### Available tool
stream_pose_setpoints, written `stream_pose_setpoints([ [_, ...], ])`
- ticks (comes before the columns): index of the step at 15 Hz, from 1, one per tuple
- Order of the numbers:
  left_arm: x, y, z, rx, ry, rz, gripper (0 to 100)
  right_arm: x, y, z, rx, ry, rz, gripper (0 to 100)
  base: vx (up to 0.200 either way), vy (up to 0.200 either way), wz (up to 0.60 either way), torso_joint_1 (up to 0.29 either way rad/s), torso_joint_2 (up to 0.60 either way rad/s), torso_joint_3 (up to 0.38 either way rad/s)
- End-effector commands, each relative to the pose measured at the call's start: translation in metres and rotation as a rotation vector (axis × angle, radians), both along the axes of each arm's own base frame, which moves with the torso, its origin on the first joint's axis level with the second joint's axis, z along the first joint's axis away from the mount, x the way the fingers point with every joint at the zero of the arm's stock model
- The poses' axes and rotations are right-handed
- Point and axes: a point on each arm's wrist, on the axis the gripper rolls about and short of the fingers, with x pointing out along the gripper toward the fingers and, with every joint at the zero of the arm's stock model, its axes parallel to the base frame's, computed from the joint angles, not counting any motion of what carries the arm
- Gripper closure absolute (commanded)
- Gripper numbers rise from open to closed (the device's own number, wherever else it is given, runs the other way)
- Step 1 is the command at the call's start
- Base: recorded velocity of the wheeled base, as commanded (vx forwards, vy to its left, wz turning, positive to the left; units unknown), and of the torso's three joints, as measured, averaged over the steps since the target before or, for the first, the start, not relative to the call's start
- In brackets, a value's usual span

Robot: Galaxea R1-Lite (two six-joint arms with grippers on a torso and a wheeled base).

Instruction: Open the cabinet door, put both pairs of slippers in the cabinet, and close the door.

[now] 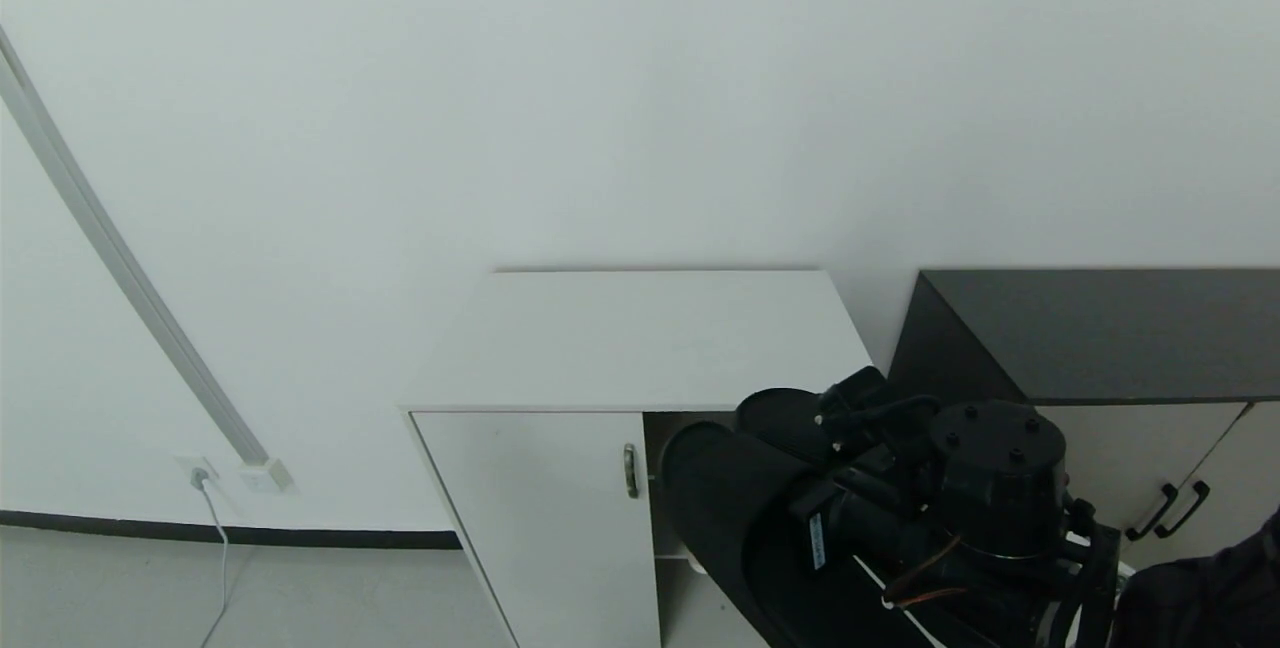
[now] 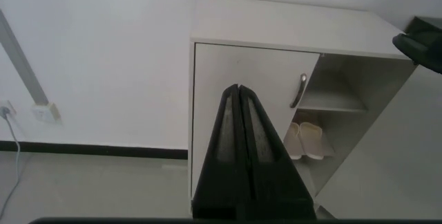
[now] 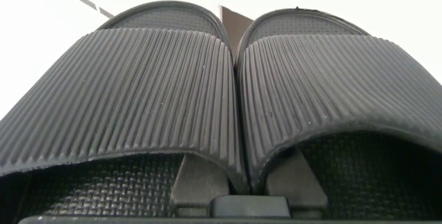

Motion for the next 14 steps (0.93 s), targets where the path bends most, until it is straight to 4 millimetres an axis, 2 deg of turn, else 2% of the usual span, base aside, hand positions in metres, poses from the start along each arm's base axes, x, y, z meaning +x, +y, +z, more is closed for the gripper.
stream_pose_setpoints([
  [1, 0.0, 0.0, 0.0, 0.0, 0.0, 0.001, 100, 0.0005, 0.0007, -0.0011, 0.001, 0.004, -0.001, 100, 0.0, 0.0, 0.0, 0.0, 0.0, 0.0],
  [14, 0.0, 0.0, 0.0, 0.0, 0.0, 0.001, 100, 0.0023, 0.0019, -0.0063, 0.002, -0.004, -0.001, 100, 0.0, 0.0, 0.0, -0.162, 0.37, 0.204],
])
